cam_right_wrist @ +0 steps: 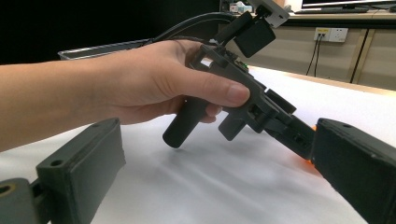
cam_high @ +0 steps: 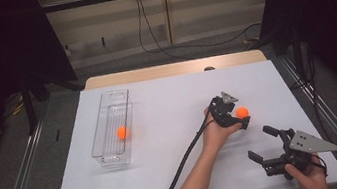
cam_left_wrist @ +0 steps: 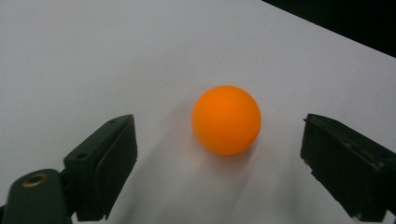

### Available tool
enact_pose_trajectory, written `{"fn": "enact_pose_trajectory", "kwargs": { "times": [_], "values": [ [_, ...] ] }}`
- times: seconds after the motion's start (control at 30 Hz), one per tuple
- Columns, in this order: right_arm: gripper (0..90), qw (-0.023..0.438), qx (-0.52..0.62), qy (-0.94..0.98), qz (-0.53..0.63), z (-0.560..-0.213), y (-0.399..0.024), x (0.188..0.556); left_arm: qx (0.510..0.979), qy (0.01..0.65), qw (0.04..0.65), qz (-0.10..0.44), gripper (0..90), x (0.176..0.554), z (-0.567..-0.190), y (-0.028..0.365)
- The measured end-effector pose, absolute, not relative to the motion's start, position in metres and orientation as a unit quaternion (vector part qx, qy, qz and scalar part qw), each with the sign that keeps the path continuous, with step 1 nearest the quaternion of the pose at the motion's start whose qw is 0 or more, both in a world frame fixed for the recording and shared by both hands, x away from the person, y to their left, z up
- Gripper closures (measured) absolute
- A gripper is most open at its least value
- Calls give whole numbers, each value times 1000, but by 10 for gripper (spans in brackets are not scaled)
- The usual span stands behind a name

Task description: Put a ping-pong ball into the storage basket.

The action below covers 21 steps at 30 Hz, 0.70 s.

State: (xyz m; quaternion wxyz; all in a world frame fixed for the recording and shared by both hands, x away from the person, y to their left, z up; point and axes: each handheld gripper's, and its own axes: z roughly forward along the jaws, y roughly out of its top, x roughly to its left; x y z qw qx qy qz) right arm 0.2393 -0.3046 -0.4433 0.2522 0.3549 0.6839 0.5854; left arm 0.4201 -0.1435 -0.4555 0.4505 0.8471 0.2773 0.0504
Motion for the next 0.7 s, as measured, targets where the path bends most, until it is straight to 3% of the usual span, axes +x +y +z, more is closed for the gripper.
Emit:
{"fn": "enact_pose_trajectory", "kwargs": {
  "times": [0.7],
  "values": [
    [23, 252, 355, 683, 587, -443, -306, 239, 860, 277, 426, 39, 358, 430, -465, -162]
  ]
}}
